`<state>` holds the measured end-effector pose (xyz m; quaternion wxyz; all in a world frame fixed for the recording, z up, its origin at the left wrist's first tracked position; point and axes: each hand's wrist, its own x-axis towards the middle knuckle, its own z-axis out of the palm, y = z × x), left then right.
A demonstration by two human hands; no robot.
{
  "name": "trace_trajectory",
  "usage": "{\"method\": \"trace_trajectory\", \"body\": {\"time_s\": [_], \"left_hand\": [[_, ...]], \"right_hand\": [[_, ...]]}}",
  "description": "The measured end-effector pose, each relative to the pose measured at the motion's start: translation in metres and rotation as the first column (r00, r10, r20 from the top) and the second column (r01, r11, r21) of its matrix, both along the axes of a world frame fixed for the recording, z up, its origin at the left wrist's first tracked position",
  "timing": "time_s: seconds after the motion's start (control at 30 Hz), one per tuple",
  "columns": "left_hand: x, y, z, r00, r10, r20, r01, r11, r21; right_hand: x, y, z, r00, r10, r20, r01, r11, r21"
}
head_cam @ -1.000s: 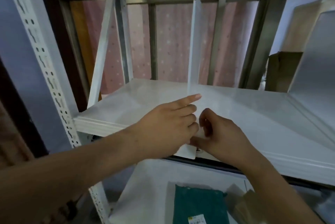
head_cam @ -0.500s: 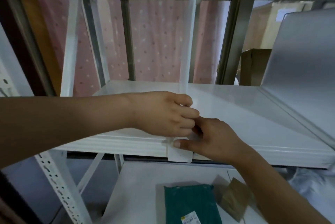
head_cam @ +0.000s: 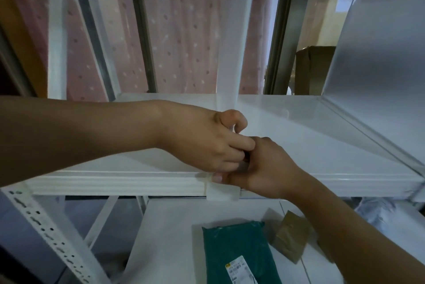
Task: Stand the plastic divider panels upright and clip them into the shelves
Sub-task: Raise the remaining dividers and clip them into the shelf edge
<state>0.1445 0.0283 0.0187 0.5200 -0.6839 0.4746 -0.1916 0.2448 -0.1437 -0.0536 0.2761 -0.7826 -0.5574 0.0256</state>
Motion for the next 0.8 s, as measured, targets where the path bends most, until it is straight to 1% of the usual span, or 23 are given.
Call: {"method": "trace_trajectory", "body": {"time_s": [0.13, 0.23, 0.33, 0.4, 0.5, 0.6, 0.67, 0.73, 0.8], "left_hand": [[-0.005, 0.002, -0.002, 1.000, 0.011, 0.008, -0.011, 1.000, -0.013], [-0.009, 0.002, -0.007, 0.999, 0.036, 0.006, -0.035, 0.997, -0.066], [-0.014, -0.001, -0.009, 0.993, 0.114, 0.032, -0.110, 0.986, -0.124], [-0.021, -0.009, -0.008, 0.981, 0.192, 0.026, -0.183, 0.963, -0.198], [-0.034, -0.026, -0.012, 0.945, 0.325, -0.025, -0.312, 0.879, -0.361], [-0.042, -0.049, -0.022, 0.876, 0.471, -0.103, -0.459, 0.750, -0.477], [-0.043, -0.061, -0.026, 0.830, 0.531, -0.168, -0.529, 0.657, -0.537], [-0.043, -0.067, -0.030, 0.809, 0.550, -0.209, -0.547, 0.574, -0.609], [-0.040, -0.069, -0.039, 0.822, 0.535, -0.193, -0.502, 0.524, -0.688]], "right_hand": [[0.002, 0.002, -0.003, 1.000, 0.018, -0.004, -0.018, 0.999, 0.026], [0.001, 0.002, -0.004, 0.999, 0.032, 0.008, -0.032, 0.999, 0.032], [0.000, 0.001, -0.004, 1.000, 0.026, 0.014, -0.027, 0.999, 0.030], [-0.001, -0.001, -0.004, 1.000, 0.018, 0.017, -0.019, 0.999, 0.042], [-0.003, 0.001, 0.000, 0.999, 0.036, 0.015, -0.036, 0.999, 0.038], [-0.004, 0.001, 0.005, 1.000, 0.015, 0.018, -0.015, 1.000, -0.014], [-0.004, 0.001, 0.005, 0.999, -0.014, 0.045, 0.016, 0.999, -0.035], [-0.001, 0.000, 0.000, 0.995, -0.036, 0.096, 0.040, 0.998, -0.040], [-0.001, 0.000, -0.002, 0.990, -0.044, 0.134, 0.047, 0.999, -0.014]]}}
